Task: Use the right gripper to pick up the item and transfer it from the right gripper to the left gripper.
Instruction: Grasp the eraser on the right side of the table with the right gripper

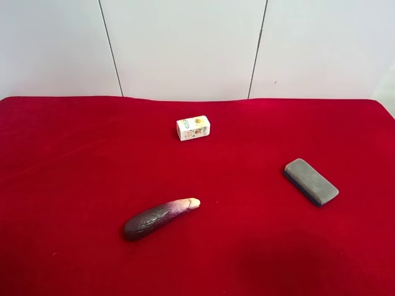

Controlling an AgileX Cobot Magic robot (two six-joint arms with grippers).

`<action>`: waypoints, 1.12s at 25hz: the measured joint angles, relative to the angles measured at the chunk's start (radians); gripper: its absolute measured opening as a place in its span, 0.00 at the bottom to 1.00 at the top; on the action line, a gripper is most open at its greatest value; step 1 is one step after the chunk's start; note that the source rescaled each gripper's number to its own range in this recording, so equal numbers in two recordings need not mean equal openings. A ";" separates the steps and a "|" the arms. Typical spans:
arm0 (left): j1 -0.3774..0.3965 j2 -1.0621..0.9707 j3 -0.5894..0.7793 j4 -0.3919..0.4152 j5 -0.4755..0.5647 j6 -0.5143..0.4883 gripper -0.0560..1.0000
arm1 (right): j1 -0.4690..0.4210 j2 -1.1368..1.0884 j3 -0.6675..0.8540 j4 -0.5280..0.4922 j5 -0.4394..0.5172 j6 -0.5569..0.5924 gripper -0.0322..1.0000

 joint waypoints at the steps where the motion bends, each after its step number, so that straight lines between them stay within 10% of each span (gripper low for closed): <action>1: 0.000 0.000 0.000 0.000 0.000 0.000 1.00 | 0.000 0.000 0.000 0.000 0.000 0.000 1.00; 28: 0.000 0.000 0.000 0.000 0.000 0.000 1.00 | 0.000 0.179 0.000 -0.003 -0.001 0.000 1.00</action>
